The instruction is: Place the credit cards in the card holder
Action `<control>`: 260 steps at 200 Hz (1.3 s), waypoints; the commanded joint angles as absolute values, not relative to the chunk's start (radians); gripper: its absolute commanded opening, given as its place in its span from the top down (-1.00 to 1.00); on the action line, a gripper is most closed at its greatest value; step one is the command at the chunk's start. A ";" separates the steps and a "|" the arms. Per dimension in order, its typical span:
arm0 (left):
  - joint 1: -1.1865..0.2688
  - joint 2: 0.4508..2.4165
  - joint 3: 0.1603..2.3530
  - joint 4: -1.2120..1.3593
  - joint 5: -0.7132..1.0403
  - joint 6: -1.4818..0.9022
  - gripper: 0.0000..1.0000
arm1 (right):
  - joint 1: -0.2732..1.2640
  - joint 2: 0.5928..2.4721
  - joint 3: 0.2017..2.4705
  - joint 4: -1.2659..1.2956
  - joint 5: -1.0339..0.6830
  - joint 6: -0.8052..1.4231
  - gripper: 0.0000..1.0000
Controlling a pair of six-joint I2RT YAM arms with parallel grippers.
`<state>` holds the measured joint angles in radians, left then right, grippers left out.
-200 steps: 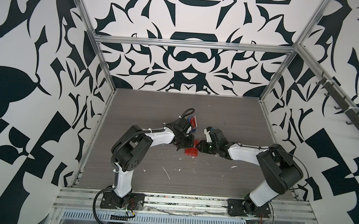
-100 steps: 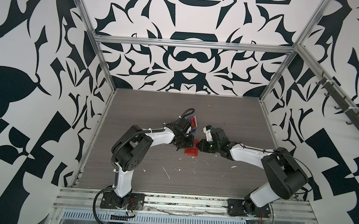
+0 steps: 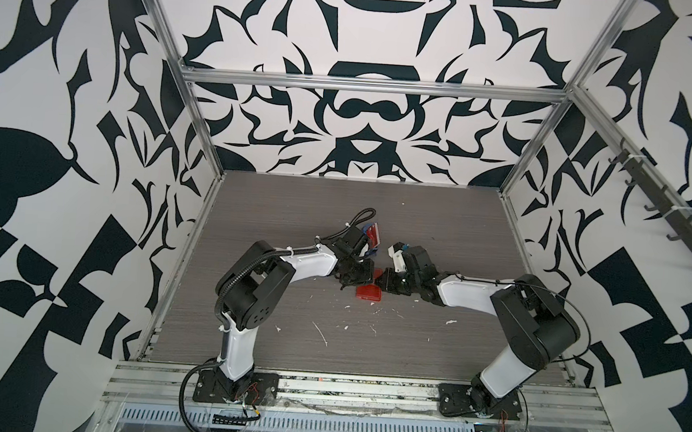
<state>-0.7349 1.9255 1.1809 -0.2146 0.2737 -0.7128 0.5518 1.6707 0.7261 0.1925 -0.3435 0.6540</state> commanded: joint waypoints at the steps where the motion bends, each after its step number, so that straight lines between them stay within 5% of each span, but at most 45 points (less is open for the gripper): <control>1: -0.733 1.971 1.192 -0.278 0.242 -0.701 0.89 | 0.558 1.694 0.757 0.093 -0.274 0.636 0.78; 126: -0.740 2.030 1.225 -0.329 0.273 -0.663 0.85 | 0.607 1.780 0.902 -0.248 -0.027 0.567 0.86; 260: -0.746 2.016 1.211 -0.340 0.241 -0.661 0.87 | 0.596 1.595 0.765 0.102 -0.221 0.656 0.92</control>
